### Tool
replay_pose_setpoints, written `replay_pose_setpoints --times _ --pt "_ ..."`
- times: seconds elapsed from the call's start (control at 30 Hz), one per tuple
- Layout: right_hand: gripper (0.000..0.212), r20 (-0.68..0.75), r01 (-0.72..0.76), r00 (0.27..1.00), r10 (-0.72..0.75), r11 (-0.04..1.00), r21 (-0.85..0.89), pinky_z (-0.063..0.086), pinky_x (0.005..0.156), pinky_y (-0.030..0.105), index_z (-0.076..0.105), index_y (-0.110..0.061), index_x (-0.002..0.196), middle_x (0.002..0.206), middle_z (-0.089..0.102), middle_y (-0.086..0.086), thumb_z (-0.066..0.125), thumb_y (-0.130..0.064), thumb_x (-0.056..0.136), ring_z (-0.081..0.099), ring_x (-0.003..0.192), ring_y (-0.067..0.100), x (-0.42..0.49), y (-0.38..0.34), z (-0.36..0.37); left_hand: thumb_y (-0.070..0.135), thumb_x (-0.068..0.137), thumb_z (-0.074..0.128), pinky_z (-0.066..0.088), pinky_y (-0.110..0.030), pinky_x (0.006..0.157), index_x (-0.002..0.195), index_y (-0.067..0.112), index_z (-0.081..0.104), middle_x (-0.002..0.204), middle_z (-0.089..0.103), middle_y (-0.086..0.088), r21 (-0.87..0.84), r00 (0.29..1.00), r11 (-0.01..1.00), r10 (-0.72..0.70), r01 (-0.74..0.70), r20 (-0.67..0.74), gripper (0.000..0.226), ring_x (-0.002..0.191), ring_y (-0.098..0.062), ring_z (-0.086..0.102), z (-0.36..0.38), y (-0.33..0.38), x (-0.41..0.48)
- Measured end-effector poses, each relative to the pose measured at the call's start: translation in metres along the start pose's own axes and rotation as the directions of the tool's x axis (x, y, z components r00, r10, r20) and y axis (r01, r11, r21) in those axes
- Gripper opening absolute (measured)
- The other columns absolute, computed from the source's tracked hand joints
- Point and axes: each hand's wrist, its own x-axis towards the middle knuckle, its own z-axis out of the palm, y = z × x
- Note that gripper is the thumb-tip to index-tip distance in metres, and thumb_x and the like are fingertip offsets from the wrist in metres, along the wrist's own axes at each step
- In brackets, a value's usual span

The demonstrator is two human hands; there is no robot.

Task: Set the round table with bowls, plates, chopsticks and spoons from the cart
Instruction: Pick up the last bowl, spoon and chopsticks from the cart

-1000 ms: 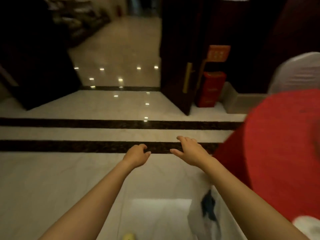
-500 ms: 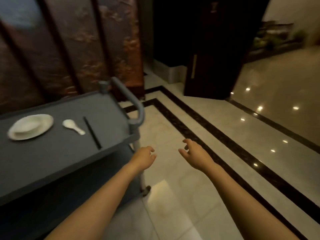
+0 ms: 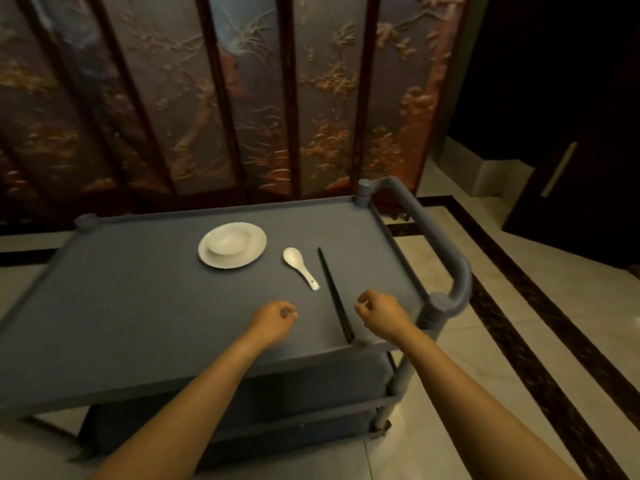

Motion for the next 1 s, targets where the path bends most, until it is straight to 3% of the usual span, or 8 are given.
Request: replay_pose_setpoints --times 0.13,0.23,0.37,0.5,0.6,0.8,0.9,1.0 --pt "0.031 0.077 0.003 0.997 -0.001 1.0 -0.019 0.046 0.087 0.037 0.056 -0.003 0.115 0.115 0.063 0.019 0.046 -0.025 0.095 0.059 0.105 0.033 0.042 -0.03 0.019 0.015 0.094 0.05 0.053 -0.042 0.09 0.117 0.002 0.06 0.115 0.063 -0.019 -0.158 0.991 0.98 -0.127 0.119 -0.044 0.028 0.104 -0.034 0.062 -0.024 -0.034 0.029" --pt "0.031 0.113 0.033 0.993 -0.03 0.999 -0.025 0.042 0.074 0.031 0.055 -0.002 0.114 0.112 0.063 0.019 0.046 -0.024 0.095 0.058 0.091 0.029 0.075 -0.052 0.03 0.011 0.095 0.047 0.053 -0.033 0.062 0.12 0.0 0.056 0.106 0.058 -0.013 -0.295 0.97 0.932 -0.237 0.212 -0.055 0.029 0.088 -0.027 0.055 -0.036 -0.05 0.049" --pt "0.03 0.123 0.119 0.986 -0.113 0.992 -0.05 0.044 0.075 0.031 0.057 0.0 0.112 0.111 0.065 0.02 0.043 -0.022 0.096 0.06 0.1 0.035 0.122 -0.083 0.045 0.009 0.095 0.045 0.048 -0.018 0.036 0.12 0.0 0.054 0.124 0.056 -0.024 -0.415 0.929 0.862 -0.359 0.292 -0.091 0.028 0.08 -0.023 0.052 -0.056 -0.069 0.082" --pt "0.033 0.174 0.155 0.973 -0.148 0.988 -0.025 0.048 0.084 0.037 0.056 0.0 0.113 0.113 0.064 0.021 0.042 -0.025 0.096 0.061 0.101 0.037 0.17 -0.111 0.056 0.008 0.095 0.044 0.05 -0.023 0.038 0.126 0.0 0.048 0.094 0.054 -0.018 -0.538 0.861 0.769 -0.488 0.346 -0.144 0.033 0.061 -0.016 0.05 -0.077 -0.085 0.112" --pt "0.031 0.226 0.149 0.961 -0.159 0.987 0.058 0.053 0.082 0.043 0.055 0.001 0.108 0.104 0.065 0.023 0.041 -0.024 0.097 0.065 0.081 0.034 0.2 -0.128 0.061 0.009 0.094 0.044 0.052 -0.026 0.04 0.133 0.005 0.04 0.078 0.05 -0.011 -0.602 0.821 0.715 -0.547 0.354 -0.166 0.039 0.06 -0.018 0.051 -0.091 -0.09 0.129" --pt "0.034 0.363 -0.046 0.93 -0.053 0.965 0.259 0.058 0.052 0.037 0.051 0.005 0.111 0.066 0.06 0.013 0.04 -0.024 0.098 0.061 0.051 0.025 0.24 -0.149 0.093 0.011 0.094 0.047 0.052 -0.025 0.038 0.144 0.013 0.027 0.101 0.051 -0.017 -0.678 0.774 0.648 -0.606 0.347 -0.183 0.054 0.081 -0.028 0.057 -0.11 -0.095 0.156" --pt "0.035 0.368 -0.134 0.93 0.015 0.944 0.3 0.051 0.035 0.025 0.048 0.006 0.117 0.071 0.061 0.015 0.04 -0.023 0.099 0.059 0.046 0.022 0.255 -0.161 0.102 0.012 0.094 0.047 0.052 -0.022 0.039 0.143 0.011 0.028 0.091 0.054 -0.015 -0.687 0.777 0.647 -0.6 0.331 -0.192 0.053 0.07 -0.023 0.058 -0.12 -0.098 0.169" --pt "0.034 0.372 -0.159 0.927 0.043 0.945 0.287 0.045 0.03 0.02 0.046 0.005 0.119 0.082 0.065 0.022 0.038 -0.022 0.1 0.056 0.039 0.018 0.265 -0.168 0.109 0.008 0.093 0.046 0.057 -0.03 0.056 0.127 0.012 0.04 0.087 0.056 -0.016 -0.685 0.795 0.661 -0.573 0.305 -0.199 0.034 0.066 -0.02 0.057 -0.129 -0.103 0.186"
